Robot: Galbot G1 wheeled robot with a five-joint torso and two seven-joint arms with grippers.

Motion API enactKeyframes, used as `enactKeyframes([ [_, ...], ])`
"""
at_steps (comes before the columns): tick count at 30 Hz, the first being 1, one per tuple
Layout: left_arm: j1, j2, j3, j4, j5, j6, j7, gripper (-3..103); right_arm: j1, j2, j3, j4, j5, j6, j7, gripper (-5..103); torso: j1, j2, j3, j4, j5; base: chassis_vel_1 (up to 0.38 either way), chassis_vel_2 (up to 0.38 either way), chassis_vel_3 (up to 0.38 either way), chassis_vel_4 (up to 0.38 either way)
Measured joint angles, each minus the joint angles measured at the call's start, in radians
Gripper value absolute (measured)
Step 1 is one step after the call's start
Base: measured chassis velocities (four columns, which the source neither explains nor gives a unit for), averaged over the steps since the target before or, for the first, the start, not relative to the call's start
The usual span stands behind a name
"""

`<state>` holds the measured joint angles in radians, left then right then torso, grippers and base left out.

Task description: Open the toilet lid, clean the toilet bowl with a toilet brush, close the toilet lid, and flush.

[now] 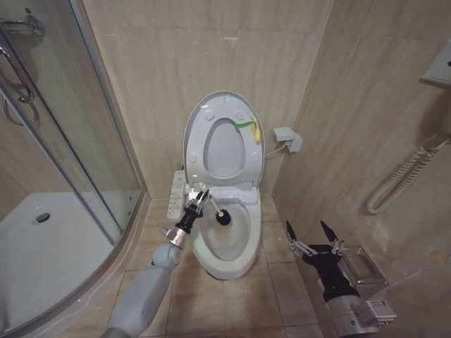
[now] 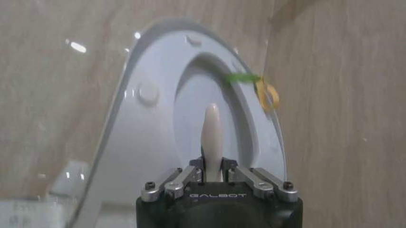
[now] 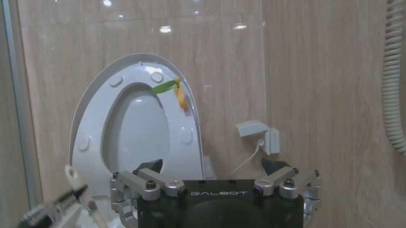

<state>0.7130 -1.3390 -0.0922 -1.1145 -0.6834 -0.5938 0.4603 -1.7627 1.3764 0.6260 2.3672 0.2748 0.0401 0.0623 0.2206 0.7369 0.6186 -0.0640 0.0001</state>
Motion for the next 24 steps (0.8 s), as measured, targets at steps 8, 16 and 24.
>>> enactKeyframes([
  [8,0.149,0.104,-0.019,-0.311,0.043,0.066,-0.214,19,0.000,0.000,0.000,0.000,0.000,0.000,0.000,100,0.000,0.000,0.000,0.0002,-0.0003,0.000,0.000,0.000,0.000],
  [16,0.347,0.233,-0.082,-0.598,0.059,0.098,-0.230,19,0.000,0.000,0.000,0.000,0.000,0.000,0.000,100,0.000,0.000,0.000,-0.0003,0.0000,0.000,0.000,0.000,0.000],
  [24,0.579,0.301,-0.258,-0.792,0.131,0.100,-0.234,19,0.000,0.000,0.000,0.000,0.000,0.000,0.000,100,0.000,0.000,0.000,-0.0001,-0.0006,0.000,0.000,0.000,0.000],
])
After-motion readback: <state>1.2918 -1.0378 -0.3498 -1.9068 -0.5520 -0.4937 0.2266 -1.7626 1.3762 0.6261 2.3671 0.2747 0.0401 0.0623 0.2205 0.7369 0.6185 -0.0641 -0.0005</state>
